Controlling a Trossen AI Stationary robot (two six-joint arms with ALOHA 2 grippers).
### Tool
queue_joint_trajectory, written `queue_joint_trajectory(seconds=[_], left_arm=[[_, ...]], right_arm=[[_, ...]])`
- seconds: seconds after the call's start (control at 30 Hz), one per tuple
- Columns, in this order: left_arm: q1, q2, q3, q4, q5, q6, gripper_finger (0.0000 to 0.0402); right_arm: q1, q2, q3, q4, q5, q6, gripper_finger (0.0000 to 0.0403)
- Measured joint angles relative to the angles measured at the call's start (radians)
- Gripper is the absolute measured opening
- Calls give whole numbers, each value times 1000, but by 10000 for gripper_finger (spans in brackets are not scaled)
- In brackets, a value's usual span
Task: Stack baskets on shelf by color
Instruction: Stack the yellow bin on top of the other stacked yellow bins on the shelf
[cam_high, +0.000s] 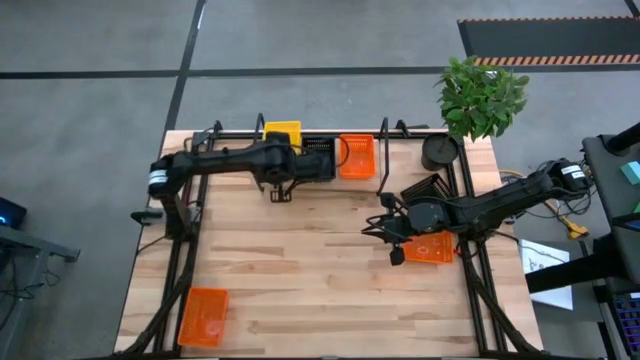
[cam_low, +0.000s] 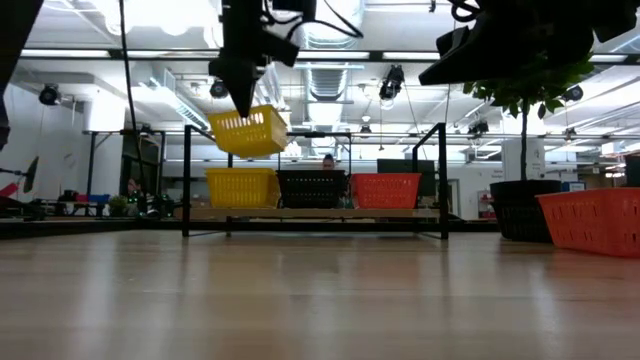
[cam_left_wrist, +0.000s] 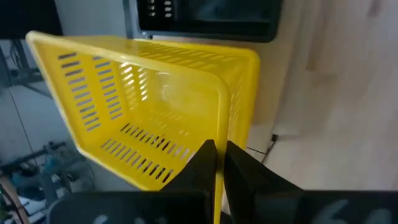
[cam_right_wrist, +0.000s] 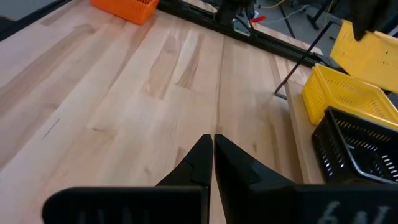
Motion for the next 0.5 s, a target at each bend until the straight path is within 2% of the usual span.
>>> queue_joint_trajectory(seconds=[0.5], left_arm=[[44,63,-16,20,18,32,0]], right_arm=[[0,0,0,-1,0,0,9]])
